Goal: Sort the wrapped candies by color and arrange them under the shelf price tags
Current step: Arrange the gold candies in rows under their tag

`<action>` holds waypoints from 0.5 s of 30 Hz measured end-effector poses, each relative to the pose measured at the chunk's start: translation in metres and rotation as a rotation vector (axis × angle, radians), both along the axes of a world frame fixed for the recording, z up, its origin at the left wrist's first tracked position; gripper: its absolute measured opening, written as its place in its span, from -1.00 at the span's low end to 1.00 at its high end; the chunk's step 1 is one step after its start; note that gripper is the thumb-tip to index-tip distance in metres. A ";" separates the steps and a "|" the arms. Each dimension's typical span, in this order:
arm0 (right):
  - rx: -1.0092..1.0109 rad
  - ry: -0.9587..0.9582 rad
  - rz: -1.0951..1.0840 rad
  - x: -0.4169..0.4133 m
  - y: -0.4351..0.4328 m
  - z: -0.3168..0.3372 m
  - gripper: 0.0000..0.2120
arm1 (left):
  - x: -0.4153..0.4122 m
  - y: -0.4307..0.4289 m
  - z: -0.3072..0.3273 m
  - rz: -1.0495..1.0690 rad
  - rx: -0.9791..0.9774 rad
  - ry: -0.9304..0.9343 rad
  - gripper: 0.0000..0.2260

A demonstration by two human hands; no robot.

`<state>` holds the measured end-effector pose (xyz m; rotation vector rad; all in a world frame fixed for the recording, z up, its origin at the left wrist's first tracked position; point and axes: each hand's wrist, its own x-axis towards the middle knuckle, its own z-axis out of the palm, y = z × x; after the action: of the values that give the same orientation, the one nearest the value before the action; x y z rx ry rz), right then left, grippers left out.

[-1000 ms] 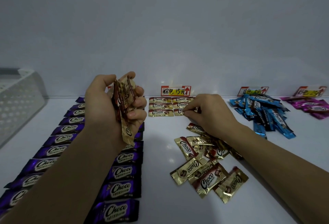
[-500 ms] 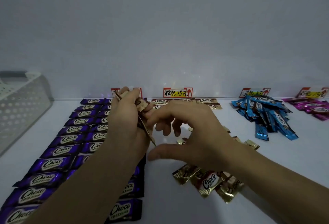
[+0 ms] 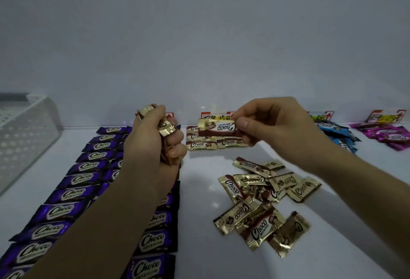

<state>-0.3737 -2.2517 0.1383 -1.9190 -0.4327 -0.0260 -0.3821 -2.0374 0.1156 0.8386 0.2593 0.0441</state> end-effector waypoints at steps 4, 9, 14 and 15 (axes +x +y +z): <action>-0.207 0.036 -0.199 0.019 -0.039 -0.008 -0.94 | -0.002 0.001 0.004 -0.141 0.042 0.035 -0.83; -0.219 0.105 -0.396 0.023 -0.069 -0.030 -0.73 | -0.005 -0.004 0.002 -0.243 0.139 -0.010 -0.97; -0.101 0.123 -0.298 0.016 -0.066 -0.034 -0.76 | -0.005 -0.003 0.001 -0.282 0.140 -0.033 -0.65; -0.182 0.060 -0.296 0.015 -0.066 -0.037 -0.78 | -0.004 -0.003 0.001 -0.290 0.143 -0.027 -0.67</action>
<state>-0.3583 -2.3174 0.1015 -2.1434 -0.1107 -0.1256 -0.3866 -2.0404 0.1169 1.0102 0.1077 -0.1991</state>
